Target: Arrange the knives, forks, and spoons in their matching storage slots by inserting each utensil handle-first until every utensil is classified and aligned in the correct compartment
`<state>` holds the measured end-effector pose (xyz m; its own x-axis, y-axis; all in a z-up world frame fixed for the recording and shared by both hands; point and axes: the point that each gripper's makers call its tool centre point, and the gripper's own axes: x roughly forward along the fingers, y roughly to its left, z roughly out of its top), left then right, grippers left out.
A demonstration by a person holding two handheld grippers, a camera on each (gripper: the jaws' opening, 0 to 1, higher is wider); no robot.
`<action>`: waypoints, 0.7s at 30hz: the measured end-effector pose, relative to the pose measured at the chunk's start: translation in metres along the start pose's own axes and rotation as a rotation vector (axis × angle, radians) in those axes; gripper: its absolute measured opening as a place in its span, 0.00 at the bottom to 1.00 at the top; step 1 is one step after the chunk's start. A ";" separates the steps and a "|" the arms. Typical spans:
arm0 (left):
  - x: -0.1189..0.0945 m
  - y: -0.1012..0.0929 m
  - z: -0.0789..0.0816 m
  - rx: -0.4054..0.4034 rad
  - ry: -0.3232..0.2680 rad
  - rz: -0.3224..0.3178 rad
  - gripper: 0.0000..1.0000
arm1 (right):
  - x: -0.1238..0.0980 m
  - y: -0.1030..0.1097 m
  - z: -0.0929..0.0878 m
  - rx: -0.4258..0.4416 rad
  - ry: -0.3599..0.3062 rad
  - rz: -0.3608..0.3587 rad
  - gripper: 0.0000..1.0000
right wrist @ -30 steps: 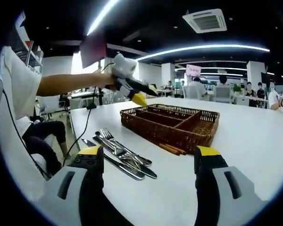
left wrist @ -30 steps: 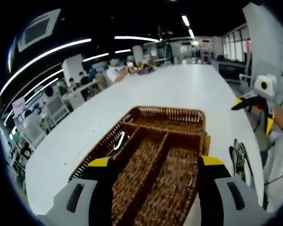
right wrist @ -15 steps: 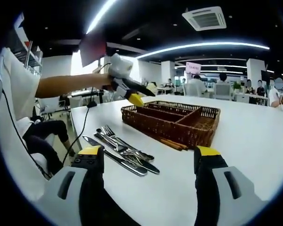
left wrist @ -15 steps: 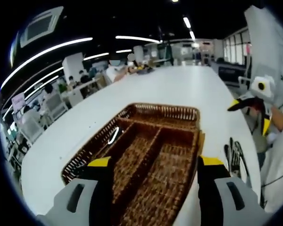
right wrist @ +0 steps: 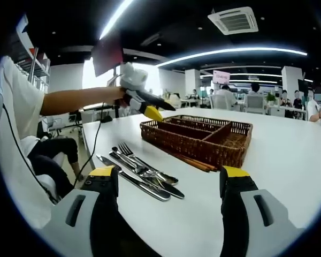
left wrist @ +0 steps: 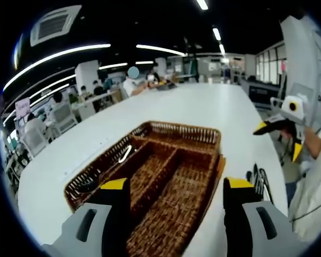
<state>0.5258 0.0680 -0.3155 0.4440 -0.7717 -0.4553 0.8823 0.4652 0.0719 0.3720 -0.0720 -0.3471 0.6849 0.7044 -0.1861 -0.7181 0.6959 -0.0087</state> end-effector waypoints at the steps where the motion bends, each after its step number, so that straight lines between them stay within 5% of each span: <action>1: -0.001 -0.002 -0.003 -0.012 0.003 -0.001 0.70 | 0.000 0.001 0.000 0.005 -0.003 0.005 0.80; 21: -0.021 -0.018 -0.022 -0.023 -0.039 0.065 0.67 | 0.005 0.009 0.003 0.033 -0.011 0.041 0.80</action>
<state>0.4969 0.0850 -0.3268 0.5068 -0.7555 -0.4152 0.8476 0.5245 0.0801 0.3692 -0.0612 -0.3457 0.6564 0.7339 -0.1745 -0.7413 0.6705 0.0315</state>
